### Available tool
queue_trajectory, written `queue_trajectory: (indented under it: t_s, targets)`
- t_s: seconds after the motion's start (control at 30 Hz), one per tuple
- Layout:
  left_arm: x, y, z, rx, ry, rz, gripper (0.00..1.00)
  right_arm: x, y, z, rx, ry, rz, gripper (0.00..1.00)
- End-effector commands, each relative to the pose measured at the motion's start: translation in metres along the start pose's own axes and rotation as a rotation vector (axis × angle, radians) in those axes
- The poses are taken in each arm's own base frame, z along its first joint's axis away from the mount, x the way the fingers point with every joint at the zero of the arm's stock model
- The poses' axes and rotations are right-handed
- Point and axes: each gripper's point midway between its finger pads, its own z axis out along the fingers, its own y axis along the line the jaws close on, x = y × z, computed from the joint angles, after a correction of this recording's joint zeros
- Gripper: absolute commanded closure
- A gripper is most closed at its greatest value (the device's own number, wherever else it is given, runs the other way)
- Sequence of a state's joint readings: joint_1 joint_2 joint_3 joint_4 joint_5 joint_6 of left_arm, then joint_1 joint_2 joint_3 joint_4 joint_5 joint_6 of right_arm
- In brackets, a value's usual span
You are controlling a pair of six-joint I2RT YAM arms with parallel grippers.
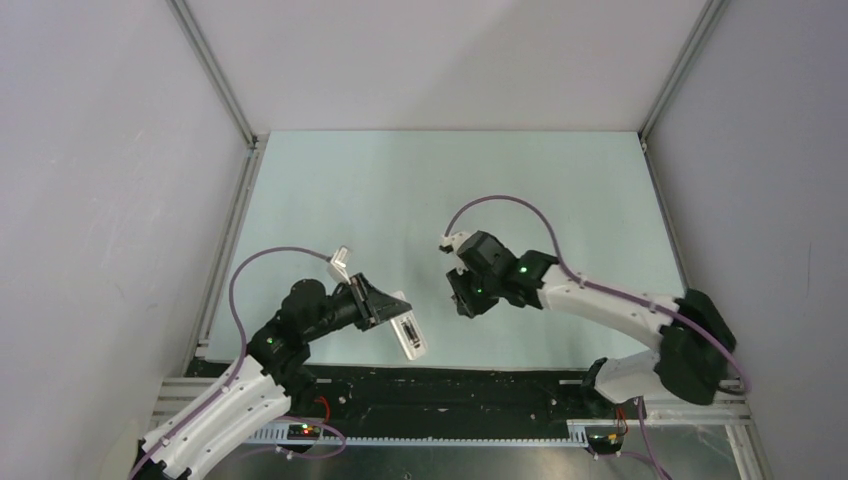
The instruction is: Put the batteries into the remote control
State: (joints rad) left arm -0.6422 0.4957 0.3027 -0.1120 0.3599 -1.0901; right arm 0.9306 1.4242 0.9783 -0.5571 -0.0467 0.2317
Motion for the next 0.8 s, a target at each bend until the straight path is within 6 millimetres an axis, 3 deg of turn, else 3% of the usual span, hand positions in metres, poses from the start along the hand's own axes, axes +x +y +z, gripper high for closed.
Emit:
queue_trajectory:
  t_s: [0.0, 0.27, 0.4, 0.53, 0.77]
  targets:
    - [-0.039, -0.029, 0.001, 0.098, -0.182, -0.054, 0.93, -0.008, 0.012, -0.049, -0.037, -0.092, 0.078, 0.81]
    - [-0.087, -0.031, -0.012, 0.135, -0.476, -0.117, 0.94, -0.032, 0.049, -0.109, -0.152, -0.262, 0.147, 0.84]
    - [-0.095, -0.032, -0.014, 0.14, -0.52, -0.124, 0.94, -0.052, 0.074, -0.13, -0.184, -0.287, 0.102, 0.83]
    - [-0.094, -0.031, -0.01, 0.14, -0.508, -0.119, 0.94, -0.068, 0.089, -0.139, -0.197, -0.274, 0.05, 0.84]
    - [-0.088, -0.03, -0.002, 0.134, -0.46, -0.132, 0.94, -0.073, 0.093, -0.133, -0.131, -0.157, -0.089, 0.84]
